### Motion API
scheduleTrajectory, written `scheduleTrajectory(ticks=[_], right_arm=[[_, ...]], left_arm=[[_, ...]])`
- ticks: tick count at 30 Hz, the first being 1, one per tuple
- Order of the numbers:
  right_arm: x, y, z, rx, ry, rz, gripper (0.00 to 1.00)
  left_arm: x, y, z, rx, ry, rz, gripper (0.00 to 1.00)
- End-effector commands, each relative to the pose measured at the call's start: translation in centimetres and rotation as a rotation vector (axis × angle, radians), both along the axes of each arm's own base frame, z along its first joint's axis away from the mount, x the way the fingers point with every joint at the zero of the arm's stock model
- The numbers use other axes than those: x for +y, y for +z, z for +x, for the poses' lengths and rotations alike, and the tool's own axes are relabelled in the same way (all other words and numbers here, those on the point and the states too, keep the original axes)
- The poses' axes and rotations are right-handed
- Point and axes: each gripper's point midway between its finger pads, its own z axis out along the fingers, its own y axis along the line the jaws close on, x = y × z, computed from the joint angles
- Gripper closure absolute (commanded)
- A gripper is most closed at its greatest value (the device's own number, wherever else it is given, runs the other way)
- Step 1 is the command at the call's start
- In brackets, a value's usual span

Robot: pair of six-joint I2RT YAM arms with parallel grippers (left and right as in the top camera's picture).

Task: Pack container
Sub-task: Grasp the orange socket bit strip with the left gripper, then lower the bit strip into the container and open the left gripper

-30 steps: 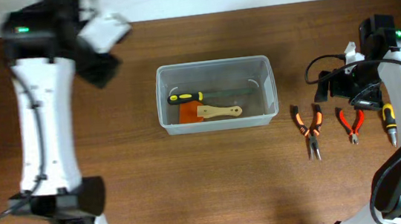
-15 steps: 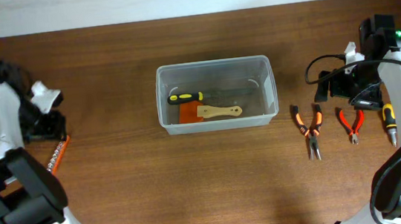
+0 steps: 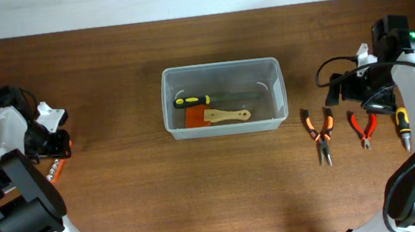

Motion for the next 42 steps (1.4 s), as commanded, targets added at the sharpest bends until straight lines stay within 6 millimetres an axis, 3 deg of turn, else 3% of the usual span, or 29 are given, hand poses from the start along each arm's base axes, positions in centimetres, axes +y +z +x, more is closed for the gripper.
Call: scheduleTrajectory(ticks=[1, 8, 12, 19, 24, 25, 27, 30, 36, 42], right_arm=[[0.1, 0.2, -0.1, -0.007, -0.003, 0.007, 0.01], [0.1, 0.2, -0.1, -0.007, -0.003, 0.007, 0.01], [0.1, 0.2, -0.1, -0.007, -0.003, 0.007, 0.01], [0.1, 0.2, -0.1, -0.007, -0.003, 0.007, 0.01], [0.1, 0.2, -0.1, -0.007, -0.003, 0.007, 0.01], [0.1, 0.2, -0.1, -0.007, -0.003, 0.007, 0.01], [0.1, 0.2, -0.1, -0.007, -0.003, 0.007, 0.01], [0.1, 0.2, -0.1, -0.007, -0.003, 0.007, 0.01], [0.1, 0.2, -0.1, -0.006, -0.003, 0.007, 0.01], [0.1, 0.2, -0.1, -0.007, -0.003, 0.007, 0.01]], left_arm=[[0.5, -0.9, -0.6, 0.018, -0.015, 0.033, 0.49], [0.8, -1.4, 0.0, -0.01, -0.038, 0.054, 0.49], [0.8, -1.9, 0.0, -0.003, -0.064, 0.051, 0.61], [0.1, -4.2, -0.7, 0.047, -0.057, -0.001, 0.62], [0.1, -4.3, -0.7, 0.05, -0.057, -0.002, 0.62], [0.1, -4.3, -0.7, 0.05, -0.057, -0.002, 0.66], [0.0, -4.3, -0.9, 0.056, -0.057, -0.005, 0.97], [-0.4, -3.9, -1.3, 0.08, -0.061, -0.018, 0.98], [-1.7, -0.6, 0.4, 0.085, -0.055, -0.014, 0.98], [-5.1, 7.5, 4.4, 0.031, -0.168, 0.008, 0.98]])
